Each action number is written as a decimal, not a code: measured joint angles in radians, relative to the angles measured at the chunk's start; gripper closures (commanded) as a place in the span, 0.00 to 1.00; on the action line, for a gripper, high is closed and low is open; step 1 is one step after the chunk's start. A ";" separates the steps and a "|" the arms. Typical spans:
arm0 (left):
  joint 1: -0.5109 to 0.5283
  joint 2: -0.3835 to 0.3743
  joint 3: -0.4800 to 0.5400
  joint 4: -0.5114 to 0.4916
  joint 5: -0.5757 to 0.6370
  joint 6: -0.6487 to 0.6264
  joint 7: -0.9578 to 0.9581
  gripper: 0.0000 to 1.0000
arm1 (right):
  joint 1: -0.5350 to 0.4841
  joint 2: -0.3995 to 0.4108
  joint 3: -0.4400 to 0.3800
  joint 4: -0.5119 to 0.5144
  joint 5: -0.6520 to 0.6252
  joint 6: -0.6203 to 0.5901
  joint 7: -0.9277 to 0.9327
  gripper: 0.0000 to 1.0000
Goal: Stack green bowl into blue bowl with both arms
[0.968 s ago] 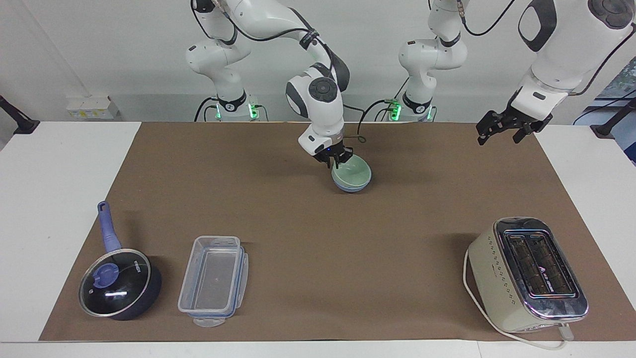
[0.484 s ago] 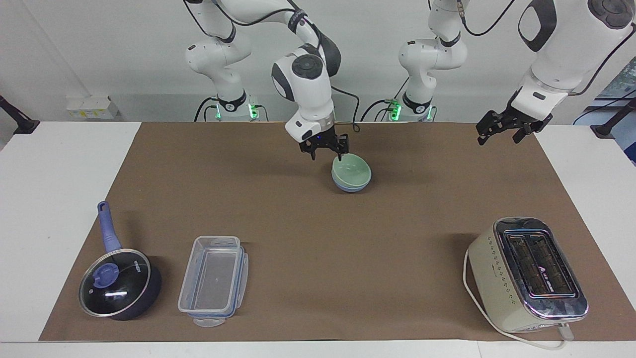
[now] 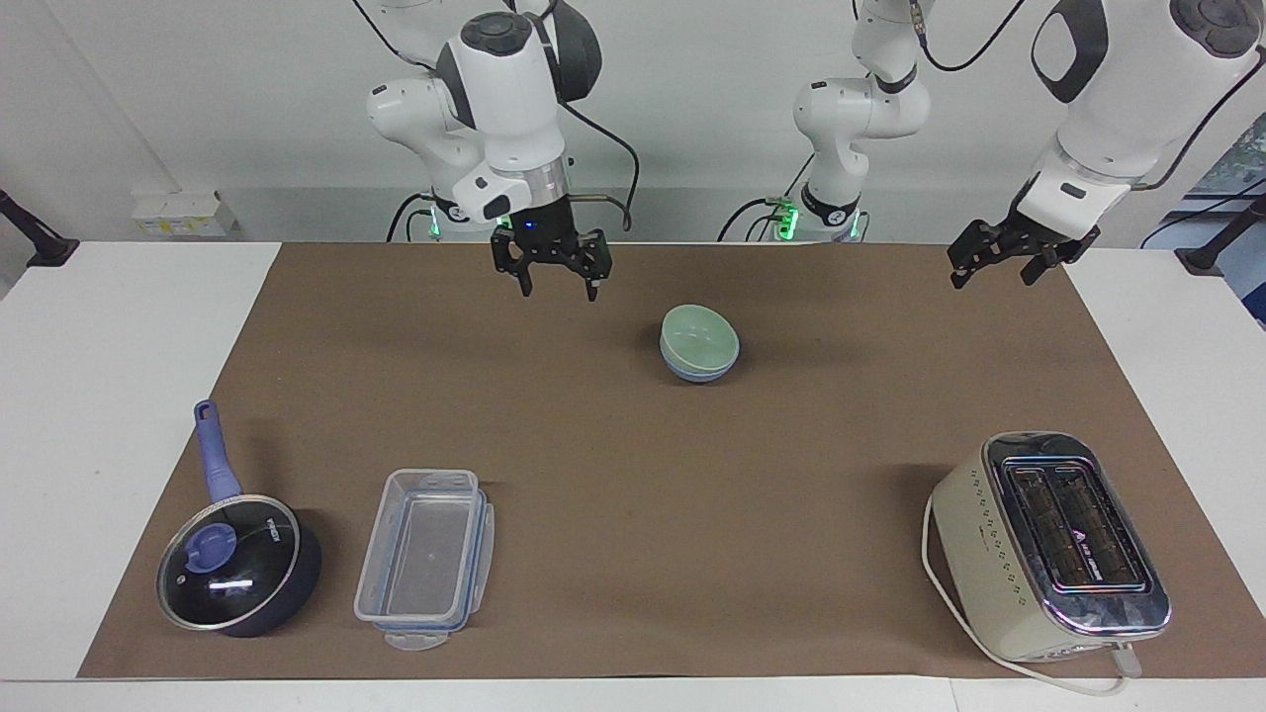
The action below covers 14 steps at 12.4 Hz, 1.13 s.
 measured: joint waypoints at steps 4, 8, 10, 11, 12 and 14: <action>0.000 0.000 0.000 0.000 0.000 0.000 0.000 0.00 | -0.178 -0.006 -0.005 0.106 -0.040 -0.088 -0.204 0.00; 0.000 0.000 0.000 0.000 0.000 0.000 0.000 0.00 | -0.271 0.010 -0.006 0.217 -0.066 -0.198 -0.286 0.00; 0.000 0.000 0.000 0.000 0.000 0.000 0.000 0.00 | -0.316 0.046 -0.007 0.309 -0.066 -0.300 -0.348 0.00; 0.000 0.000 0.000 0.000 0.000 0.000 0.000 0.00 | -0.333 0.067 -0.007 0.356 -0.066 -0.344 -0.370 0.00; 0.000 0.000 0.000 0.000 0.000 0.000 0.000 0.00 | -0.341 0.086 -0.007 0.396 -0.066 -0.384 -0.388 0.00; 0.000 0.000 0.000 0.000 0.000 0.000 0.000 0.00 | -0.339 0.101 -0.007 0.433 -0.066 -0.430 -0.396 0.00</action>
